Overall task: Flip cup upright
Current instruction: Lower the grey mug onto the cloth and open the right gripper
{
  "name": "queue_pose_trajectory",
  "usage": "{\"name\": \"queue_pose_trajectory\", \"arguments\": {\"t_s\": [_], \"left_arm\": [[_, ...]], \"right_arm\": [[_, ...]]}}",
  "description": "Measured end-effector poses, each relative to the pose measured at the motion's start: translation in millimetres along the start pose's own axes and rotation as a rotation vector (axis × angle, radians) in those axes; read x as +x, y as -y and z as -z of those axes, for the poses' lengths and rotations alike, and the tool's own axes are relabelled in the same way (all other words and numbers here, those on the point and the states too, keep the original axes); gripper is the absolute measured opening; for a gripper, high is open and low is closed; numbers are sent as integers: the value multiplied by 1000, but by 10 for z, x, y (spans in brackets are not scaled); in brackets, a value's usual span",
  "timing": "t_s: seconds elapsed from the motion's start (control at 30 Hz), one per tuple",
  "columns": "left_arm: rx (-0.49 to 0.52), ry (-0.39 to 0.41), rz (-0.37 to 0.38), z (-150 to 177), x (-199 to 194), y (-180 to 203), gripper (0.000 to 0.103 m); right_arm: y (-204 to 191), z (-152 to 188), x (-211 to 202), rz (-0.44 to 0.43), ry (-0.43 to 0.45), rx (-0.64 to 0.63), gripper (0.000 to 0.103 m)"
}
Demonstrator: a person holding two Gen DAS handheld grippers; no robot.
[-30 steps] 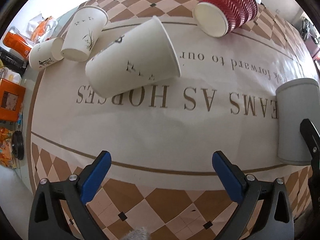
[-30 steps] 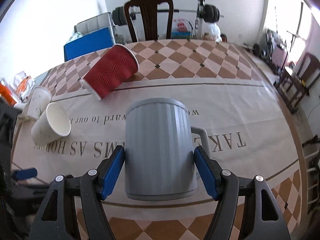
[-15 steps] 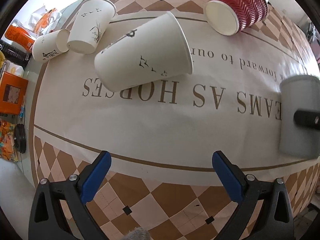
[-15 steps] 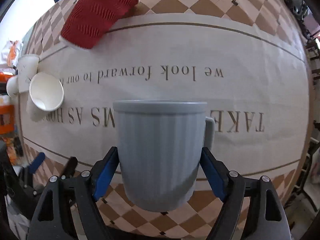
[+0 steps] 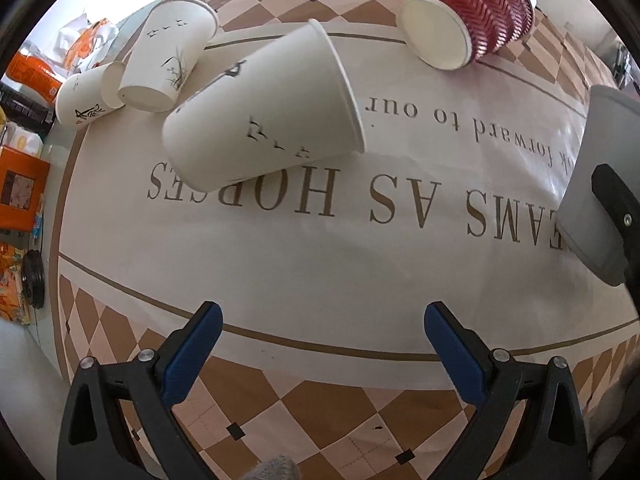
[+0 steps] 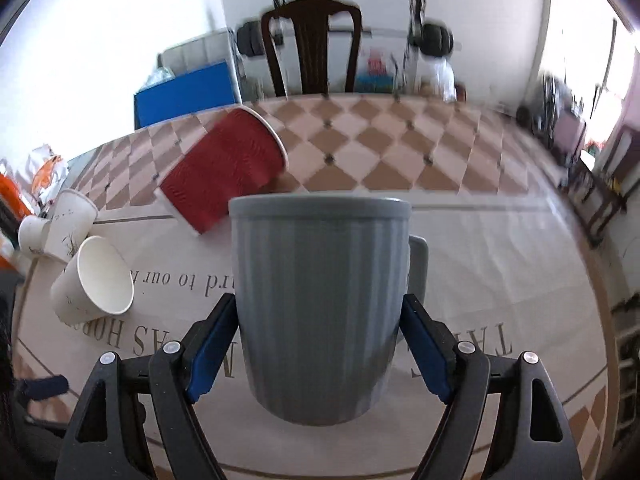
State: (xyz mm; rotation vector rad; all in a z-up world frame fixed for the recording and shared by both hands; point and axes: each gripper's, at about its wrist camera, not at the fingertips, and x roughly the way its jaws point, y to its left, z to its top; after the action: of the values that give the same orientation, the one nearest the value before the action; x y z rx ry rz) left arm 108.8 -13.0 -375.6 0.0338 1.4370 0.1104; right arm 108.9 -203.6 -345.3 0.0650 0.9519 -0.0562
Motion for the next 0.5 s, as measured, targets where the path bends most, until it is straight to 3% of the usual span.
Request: {"name": "queue_pose_trajectory", "arguments": {"t_s": [0.13,0.5], "left_arm": [[4,12,-16,92,2,-15,103],[-18,57,-35,371,-208,-43,103]], "right_arm": [[-35,156,-136,-10,38,-5,83],[20,353,-297,-29,-22,-5,83]]}}
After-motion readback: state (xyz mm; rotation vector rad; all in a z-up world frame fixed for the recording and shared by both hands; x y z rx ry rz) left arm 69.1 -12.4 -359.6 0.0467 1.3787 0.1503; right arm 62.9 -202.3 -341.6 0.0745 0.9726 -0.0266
